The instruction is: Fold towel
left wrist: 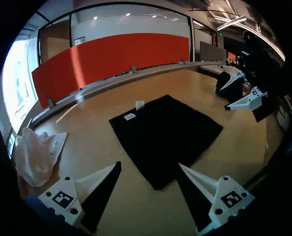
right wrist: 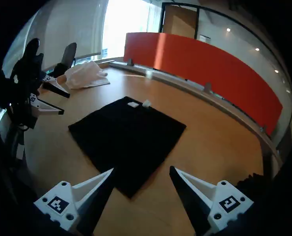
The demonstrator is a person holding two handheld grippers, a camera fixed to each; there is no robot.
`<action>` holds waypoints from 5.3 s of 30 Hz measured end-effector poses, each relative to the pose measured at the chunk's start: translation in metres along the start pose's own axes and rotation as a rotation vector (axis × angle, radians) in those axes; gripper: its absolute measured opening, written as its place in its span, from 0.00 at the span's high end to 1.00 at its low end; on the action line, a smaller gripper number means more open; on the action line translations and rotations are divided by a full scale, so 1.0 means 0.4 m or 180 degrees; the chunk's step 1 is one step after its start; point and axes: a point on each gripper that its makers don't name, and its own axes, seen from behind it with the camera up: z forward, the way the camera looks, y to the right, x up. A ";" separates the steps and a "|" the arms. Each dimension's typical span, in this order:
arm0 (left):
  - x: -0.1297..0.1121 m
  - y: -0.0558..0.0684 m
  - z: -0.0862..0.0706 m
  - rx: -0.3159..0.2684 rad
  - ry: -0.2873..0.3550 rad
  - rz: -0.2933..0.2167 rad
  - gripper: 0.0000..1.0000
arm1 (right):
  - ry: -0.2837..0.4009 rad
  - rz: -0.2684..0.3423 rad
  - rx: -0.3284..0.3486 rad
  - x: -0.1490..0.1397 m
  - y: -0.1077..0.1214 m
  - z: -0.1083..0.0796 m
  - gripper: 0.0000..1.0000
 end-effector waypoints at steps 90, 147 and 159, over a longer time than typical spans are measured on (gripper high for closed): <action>-0.169 0.080 0.106 -0.0295 -0.0871 -0.0182 0.87 | -0.0508 0.0164 0.0479 -0.184 -0.089 0.051 0.89; -0.019 0.166 -0.199 -0.0493 -0.0914 -0.0387 0.87 | -0.0118 0.0285 0.0596 0.016 -0.174 -0.272 0.89; -0.016 0.158 -0.194 -0.0475 -0.0949 -0.0383 0.87 | -0.0147 0.0235 0.0607 0.025 -0.165 -0.258 0.89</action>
